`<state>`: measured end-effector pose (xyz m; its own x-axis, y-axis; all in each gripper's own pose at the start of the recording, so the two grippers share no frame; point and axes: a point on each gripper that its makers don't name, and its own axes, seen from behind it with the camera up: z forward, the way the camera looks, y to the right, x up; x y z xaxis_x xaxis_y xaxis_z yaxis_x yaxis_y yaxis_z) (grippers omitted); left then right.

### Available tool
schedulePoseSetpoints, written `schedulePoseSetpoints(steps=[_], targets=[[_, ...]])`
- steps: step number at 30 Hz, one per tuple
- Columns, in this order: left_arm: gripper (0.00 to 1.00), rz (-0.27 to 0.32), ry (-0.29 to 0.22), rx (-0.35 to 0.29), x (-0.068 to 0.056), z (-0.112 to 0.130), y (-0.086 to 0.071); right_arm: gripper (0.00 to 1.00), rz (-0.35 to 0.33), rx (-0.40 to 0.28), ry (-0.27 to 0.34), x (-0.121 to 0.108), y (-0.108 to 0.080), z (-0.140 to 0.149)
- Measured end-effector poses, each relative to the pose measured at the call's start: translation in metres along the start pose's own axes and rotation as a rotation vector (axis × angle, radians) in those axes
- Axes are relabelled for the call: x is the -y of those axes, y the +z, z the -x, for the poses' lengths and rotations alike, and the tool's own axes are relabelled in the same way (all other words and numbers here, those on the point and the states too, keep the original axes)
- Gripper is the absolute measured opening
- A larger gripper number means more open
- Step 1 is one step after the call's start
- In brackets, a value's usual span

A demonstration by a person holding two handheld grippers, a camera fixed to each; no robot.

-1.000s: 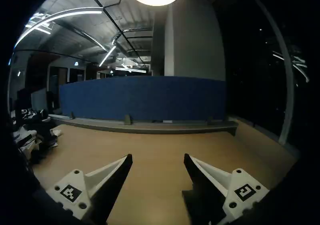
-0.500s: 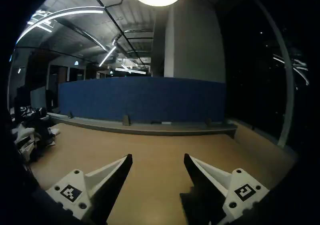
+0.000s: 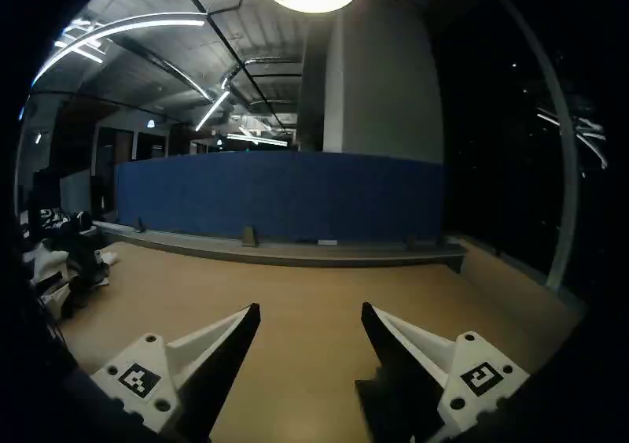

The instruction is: Fold towel

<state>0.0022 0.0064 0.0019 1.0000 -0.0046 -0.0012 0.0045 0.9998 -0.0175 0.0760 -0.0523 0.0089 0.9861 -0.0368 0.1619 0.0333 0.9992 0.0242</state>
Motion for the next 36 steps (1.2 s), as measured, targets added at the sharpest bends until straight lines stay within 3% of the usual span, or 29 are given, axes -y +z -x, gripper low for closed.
schedulePoseSetpoints(steps=[22,27,36], targets=[[0.95,-0.002,0.005,0.001,0.001,0.002,-0.001,1.00,0.000,-0.094,0.068,-0.028,-0.013,-0.019],[0.95,-0.002,0.005,0.001,0.000,0.002,-0.001,1.00,-0.007,-0.115,0.066,-0.031,-0.013,-0.014],[0.95,-0.002,0.004,0.001,0.001,0.002,-0.001,1.00,-0.007,-0.108,0.066,-0.040,-0.008,0.022]])
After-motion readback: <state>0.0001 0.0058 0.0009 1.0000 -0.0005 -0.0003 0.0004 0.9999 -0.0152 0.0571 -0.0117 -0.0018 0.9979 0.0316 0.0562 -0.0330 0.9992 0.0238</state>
